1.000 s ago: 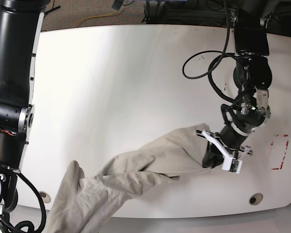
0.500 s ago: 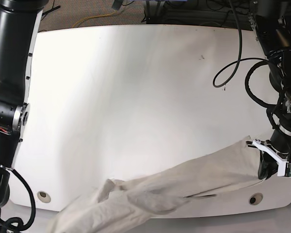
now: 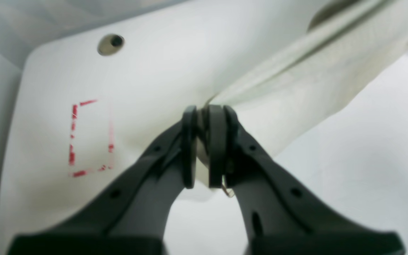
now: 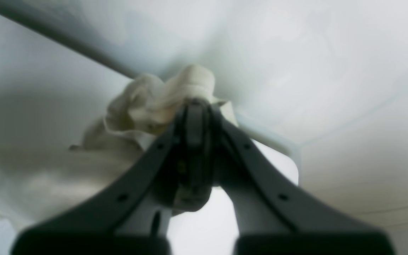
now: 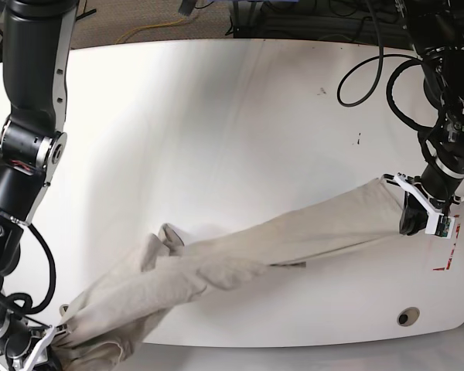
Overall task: Fold the T-shirt properly
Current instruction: 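Grasp the shirt with the left gripper and pull it away from the right gripper, then lay the stretched shirt down and move both grippers toward the robot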
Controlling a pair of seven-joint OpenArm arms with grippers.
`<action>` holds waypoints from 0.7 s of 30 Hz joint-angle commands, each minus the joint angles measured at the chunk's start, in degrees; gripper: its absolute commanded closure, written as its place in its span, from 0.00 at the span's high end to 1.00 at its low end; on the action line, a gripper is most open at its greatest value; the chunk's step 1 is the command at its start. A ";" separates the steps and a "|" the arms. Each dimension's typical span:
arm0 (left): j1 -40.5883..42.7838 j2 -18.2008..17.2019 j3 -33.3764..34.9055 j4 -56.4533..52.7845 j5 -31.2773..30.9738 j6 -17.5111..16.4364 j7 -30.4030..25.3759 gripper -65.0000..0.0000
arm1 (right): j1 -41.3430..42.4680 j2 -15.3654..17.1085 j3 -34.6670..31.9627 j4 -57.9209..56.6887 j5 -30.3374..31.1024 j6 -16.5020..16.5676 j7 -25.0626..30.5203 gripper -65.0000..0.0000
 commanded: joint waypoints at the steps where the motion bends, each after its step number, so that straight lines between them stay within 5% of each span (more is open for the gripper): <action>1: -0.18 0.87 -0.40 1.42 -0.01 0.37 -1.50 0.06 | -0.99 -0.14 2.22 4.20 0.54 -0.60 2.57 0.00; 21: 14.06 0.87 -0.57 1.24 -0.01 0.28 -1.68 0.06 | -35.19 -3.92 22.35 13.43 0.63 -0.60 2.66 0.00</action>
